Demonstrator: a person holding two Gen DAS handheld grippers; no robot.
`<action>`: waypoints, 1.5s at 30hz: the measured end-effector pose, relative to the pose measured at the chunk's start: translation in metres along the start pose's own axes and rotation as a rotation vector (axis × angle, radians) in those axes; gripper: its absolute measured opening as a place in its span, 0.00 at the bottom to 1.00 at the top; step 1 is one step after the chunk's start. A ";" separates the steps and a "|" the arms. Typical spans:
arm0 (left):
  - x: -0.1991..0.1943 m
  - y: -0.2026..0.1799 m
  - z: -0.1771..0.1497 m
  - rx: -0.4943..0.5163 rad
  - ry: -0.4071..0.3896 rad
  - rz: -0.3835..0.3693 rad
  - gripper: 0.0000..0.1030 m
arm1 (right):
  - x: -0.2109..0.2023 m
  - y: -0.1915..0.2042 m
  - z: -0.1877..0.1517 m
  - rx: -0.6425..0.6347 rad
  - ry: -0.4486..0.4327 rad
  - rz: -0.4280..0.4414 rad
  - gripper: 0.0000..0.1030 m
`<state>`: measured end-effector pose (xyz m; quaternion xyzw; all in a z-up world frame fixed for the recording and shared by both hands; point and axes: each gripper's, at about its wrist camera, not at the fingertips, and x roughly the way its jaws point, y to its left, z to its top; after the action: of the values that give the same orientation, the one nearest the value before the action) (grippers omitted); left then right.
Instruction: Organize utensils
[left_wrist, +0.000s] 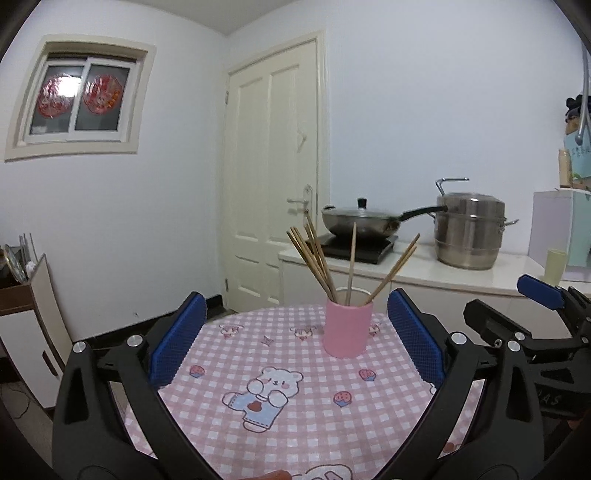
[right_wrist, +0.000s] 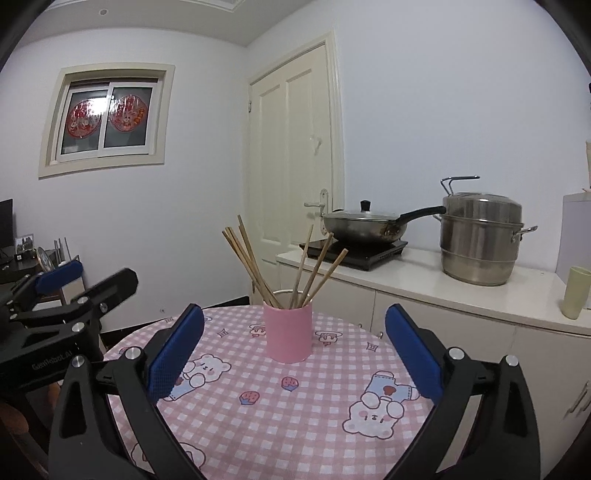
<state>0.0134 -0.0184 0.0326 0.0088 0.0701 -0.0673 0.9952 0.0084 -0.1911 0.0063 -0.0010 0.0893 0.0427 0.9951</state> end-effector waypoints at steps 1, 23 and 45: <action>-0.002 0.001 0.000 0.000 -0.003 -0.001 0.94 | -0.001 0.000 0.000 0.001 -0.002 0.003 0.92; -0.007 0.000 0.003 -0.003 -0.022 0.037 0.94 | -0.007 0.004 -0.002 0.011 -0.012 0.010 0.92; -0.013 0.004 0.000 0.009 -0.065 0.024 0.94 | -0.015 0.008 -0.002 0.004 -0.068 0.006 0.92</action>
<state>0.0012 -0.0125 0.0345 0.0119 0.0375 -0.0560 0.9977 -0.0076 -0.1840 0.0069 0.0026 0.0555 0.0454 0.9974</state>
